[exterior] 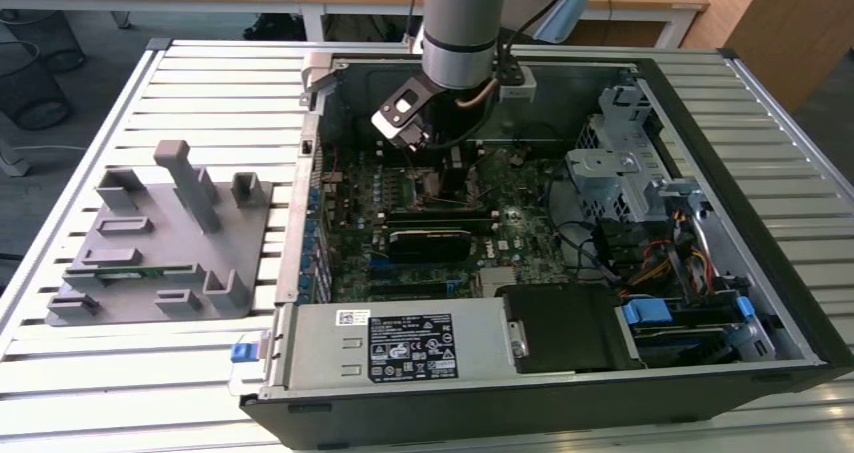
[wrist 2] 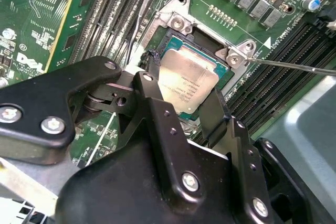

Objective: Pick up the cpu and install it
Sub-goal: 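Place the cpu into insertion slot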

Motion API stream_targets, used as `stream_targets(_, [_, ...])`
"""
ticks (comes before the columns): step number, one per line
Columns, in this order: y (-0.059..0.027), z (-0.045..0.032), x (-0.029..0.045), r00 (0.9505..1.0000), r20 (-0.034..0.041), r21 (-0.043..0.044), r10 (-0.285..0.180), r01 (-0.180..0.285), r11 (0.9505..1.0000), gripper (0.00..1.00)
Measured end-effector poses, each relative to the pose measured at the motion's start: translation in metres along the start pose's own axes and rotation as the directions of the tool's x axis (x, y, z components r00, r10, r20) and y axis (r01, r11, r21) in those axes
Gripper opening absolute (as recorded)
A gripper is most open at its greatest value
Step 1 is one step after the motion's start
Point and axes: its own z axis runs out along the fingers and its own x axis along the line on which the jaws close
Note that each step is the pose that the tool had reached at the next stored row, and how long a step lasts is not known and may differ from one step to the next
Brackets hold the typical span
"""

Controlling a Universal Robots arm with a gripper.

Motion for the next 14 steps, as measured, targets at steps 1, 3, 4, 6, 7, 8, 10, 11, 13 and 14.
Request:
stream_targets(1, [0.0000, 0.0001, -0.0001, 1.0000, -0.0001, -0.0001, 0.000, 0.000, 1.0000, 0.54])
stream_targets(3, [0.0000, 0.0004, -0.0003, 1.0000, 0.0001, 0.0001, 0.000, 0.000, 1.0000, 0.54])
stream_targets(4, [0.0000, 0.0005, -0.0003, 1.0000, 0.0001, 0.0001, 0.001, -0.001, 1.0000, 0.54])
stream_targets(6, [0.0000, 0.0010, -0.0003, 1.0000, 0.0001, 0.0002, 0.003, -0.003, 1.0000, 0.54])
stream_targets(7, [0.0001, 0.0012, -0.0003, 1.0000, 0.0001, 0.0002, 0.003, -0.003, 1.0000, 0.54])
stream_targets(8, [0.0001, 0.0014, -0.0003, 1.0000, 0.0001, 0.0002, 0.004, -0.004, 1.0000, 0.54])
stream_targets(10, [0.0003, 0.0019, -0.0003, 1.0000, 0.0002, 0.0002, 0.004, -0.004, 1.0000, 0.54])
stream_targets(11, [0.0004, 0.0021, -0.0002, 1.0000, 0.0002, 0.0002, 0.004, -0.004, 1.0000, 0.54])
stream_targets(13, [0.0007, 0.0026, -0.0002, 1.0000, 0.0001, 0.0002, 0.004, -0.004, 1.0000, 0.54])
stream_targets(14, [0.0008, 0.0027, -0.0002, 1.0000, 0.0002, 0.0002, 0.004, -0.004, 1.0000, 0.54])
